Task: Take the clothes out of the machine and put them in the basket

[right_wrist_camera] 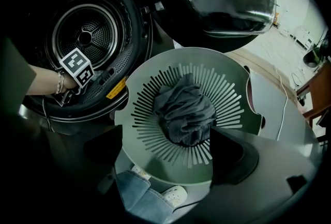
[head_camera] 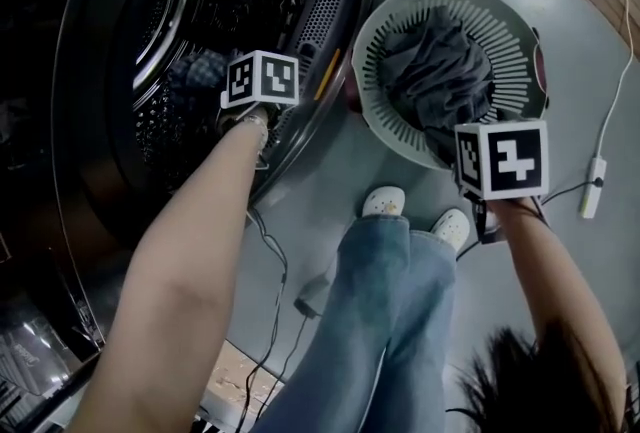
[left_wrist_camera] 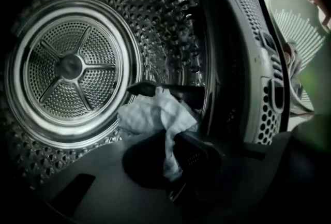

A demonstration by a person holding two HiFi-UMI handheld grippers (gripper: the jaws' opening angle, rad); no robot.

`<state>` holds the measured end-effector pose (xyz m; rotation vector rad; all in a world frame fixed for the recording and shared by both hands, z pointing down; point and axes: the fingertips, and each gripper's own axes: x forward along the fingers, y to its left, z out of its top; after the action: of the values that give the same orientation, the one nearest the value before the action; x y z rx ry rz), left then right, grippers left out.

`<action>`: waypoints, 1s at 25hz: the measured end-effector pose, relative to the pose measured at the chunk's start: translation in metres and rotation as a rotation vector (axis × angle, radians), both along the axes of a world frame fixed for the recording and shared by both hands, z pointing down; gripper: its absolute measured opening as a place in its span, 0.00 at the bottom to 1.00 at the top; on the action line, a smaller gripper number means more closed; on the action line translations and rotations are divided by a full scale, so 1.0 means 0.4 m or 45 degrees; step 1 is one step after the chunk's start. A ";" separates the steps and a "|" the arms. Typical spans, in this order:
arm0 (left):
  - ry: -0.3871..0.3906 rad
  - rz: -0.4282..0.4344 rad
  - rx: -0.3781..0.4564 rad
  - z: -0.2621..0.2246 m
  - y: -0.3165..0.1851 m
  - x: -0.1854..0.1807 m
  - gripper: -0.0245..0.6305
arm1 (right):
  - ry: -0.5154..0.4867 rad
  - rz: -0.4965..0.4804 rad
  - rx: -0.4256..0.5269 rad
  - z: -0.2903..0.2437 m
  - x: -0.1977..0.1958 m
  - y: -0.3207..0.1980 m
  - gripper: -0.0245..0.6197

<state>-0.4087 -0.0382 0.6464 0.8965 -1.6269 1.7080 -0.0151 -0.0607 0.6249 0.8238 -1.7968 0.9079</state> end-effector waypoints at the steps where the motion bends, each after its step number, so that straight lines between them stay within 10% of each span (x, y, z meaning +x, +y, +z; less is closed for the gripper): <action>1: -0.001 -0.007 0.008 -0.006 0.000 0.004 0.08 | -0.001 0.001 -0.001 -0.002 0.001 0.000 0.85; 13: -0.013 0.029 0.120 -0.113 -0.065 0.143 0.07 | -0.028 0.051 0.023 -0.110 0.040 -0.013 0.85; 25: 0.203 0.009 0.240 -0.217 -0.075 0.334 0.07 | -0.128 0.298 -0.022 -0.192 0.143 0.003 0.85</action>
<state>-0.2753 -0.0683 0.5595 1.1000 -1.6977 1.4647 0.0420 -0.0597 0.5482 1.0081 -1.8008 1.1318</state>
